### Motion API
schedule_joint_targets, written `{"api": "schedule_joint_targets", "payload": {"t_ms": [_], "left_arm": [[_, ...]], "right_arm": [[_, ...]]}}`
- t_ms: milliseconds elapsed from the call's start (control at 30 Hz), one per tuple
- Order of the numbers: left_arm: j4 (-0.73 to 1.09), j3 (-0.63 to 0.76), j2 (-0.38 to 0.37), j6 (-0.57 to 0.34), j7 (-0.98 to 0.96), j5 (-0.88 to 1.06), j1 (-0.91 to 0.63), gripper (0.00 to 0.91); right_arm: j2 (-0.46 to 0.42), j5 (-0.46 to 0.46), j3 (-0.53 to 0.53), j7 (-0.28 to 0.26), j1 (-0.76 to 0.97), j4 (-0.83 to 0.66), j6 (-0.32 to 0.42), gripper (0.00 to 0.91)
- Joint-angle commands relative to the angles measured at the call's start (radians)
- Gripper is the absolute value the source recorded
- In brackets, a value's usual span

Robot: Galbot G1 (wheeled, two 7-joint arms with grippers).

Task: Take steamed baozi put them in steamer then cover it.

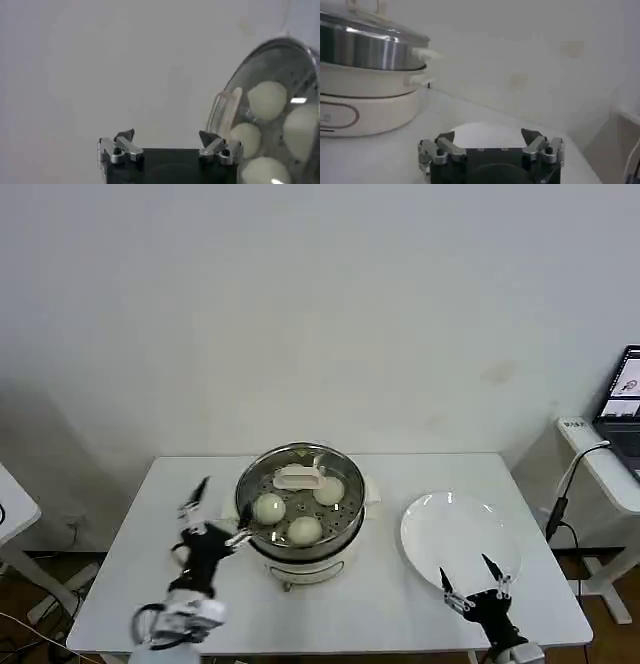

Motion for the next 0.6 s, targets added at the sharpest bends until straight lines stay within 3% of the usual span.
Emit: {"api": "schedule_joint_targets", "payload": {"t_ms": [33, 233, 600], "left_arm": [[-0.046, -0.32, -0.092, -0.2, -0.136, -0.829, 0.412, 0.907], [-0.023, -0.299, -0.133, -0.279, -0.112, -0.767, 0.477, 0.907], [0.059, -0.296, -0.152, -0.276, -0.041, -0.74, 0.443, 0.907]], "right_arm": [[-0.049, 0.155, -0.011, 0.021, -0.079, 0.082, -0.041, 0.907], [-0.077, 0.207, -0.036, 0.02, -0.124, 0.133, -0.075, 0.907], [-0.089, 0.224, -0.044, 0.02, -0.145, 0.14, -0.069, 0.907]]}}
